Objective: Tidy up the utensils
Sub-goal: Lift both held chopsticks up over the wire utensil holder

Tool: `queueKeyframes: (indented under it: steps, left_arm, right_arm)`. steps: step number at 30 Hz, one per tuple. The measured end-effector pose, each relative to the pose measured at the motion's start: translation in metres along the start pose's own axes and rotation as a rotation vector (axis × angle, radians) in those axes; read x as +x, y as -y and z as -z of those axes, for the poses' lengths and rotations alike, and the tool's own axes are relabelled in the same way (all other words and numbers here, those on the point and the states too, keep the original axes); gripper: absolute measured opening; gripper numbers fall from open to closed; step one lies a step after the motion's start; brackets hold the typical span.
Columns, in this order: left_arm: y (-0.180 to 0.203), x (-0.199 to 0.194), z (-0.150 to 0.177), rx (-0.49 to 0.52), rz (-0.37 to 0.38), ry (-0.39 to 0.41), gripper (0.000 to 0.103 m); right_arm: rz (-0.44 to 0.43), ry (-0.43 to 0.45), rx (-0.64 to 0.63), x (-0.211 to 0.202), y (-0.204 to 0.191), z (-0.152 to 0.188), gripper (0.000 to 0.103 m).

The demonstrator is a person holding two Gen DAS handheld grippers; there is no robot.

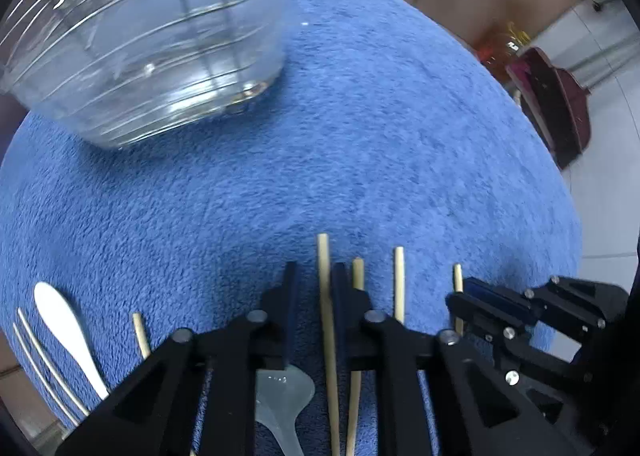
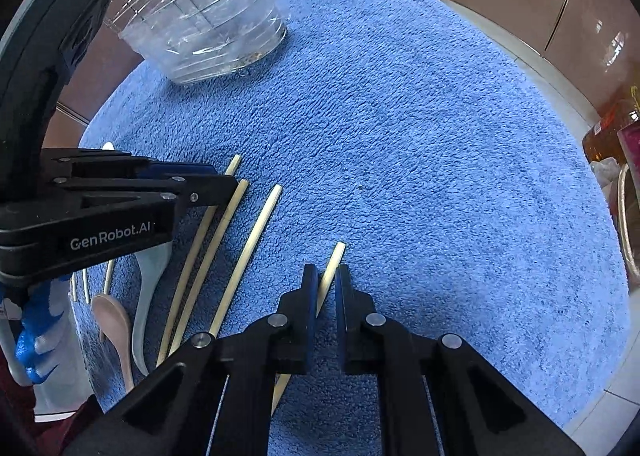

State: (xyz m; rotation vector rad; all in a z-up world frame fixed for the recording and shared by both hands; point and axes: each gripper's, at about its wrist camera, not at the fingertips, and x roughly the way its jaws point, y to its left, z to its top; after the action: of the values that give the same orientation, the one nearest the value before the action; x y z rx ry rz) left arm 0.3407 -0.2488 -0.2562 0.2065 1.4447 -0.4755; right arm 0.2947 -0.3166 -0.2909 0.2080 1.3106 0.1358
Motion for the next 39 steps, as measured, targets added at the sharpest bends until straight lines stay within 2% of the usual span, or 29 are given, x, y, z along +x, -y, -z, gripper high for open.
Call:
queueKeyframes:
  steps: [2, 7, 13, 17, 19, 24, 28, 30, 32, 35, 39]
  left_arm:
    - [-0.005, 0.001, 0.001, -0.034, 0.023, 0.013, 0.005]
    - [-0.013, -0.005, 0.009, -0.090, 0.116, 0.085, 0.005]
    - [-0.006, -0.054, 0.032, -0.061, 0.139, 0.254, 0.005]
    - [-0.018, -0.116, 0.050, -0.056, 0.157, 0.432, 0.005]
    - [-0.031, -0.156, 0.060, -0.065, 0.148, 0.554, 0.005]
    - [-0.072, -0.264, 0.069, -0.161, 0.109, 0.925, 0.005]
    - [-0.098, -0.304, 0.054, -0.249, 0.097, 1.084, 0.005]
    - [-0.107, -0.308, 0.037, -0.287, 0.076, 1.146, 0.005]
    - [-0.115, -0.303, 0.021, -0.315, 0.050, 1.188, 0.005]
    - [-0.122, -0.291, 0.007, -0.344, 0.003, 1.223, 0.005]
    - [-0.128, -0.265, -0.016, -0.365, -0.056, 1.247, 0.005]
  right_arm:
    - [-0.010, 0.007, 0.002, 0.000, -0.001, -0.001, 0.008]
    - [-0.049, 0.044, 0.013, -0.006, 0.003, 0.007, 0.007]
    - [-0.083, 0.178, -0.018, -0.050, -0.004, 0.024, 0.006]
    - [-0.092, 0.317, -0.054, -0.098, -0.019, 0.034, 0.005]
    - [-0.094, 0.401, -0.071, -0.126, -0.026, 0.033, 0.005]
    - [-0.122, 0.670, -0.145, -0.203, -0.060, 0.011, 0.005]
    - [-0.119, 0.856, -0.179, -0.243, -0.082, -0.020, 0.005]
    - [-0.115, 0.920, -0.186, -0.253, -0.090, -0.038, 0.005]
    - [-0.101, 0.946, -0.187, -0.255, -0.095, -0.057, 0.004]
    - [-0.081, 0.940, -0.184, -0.242, -0.096, -0.083, 0.004]
    - [-0.058, 0.917, -0.185, -0.217, -0.092, -0.101, 0.004]
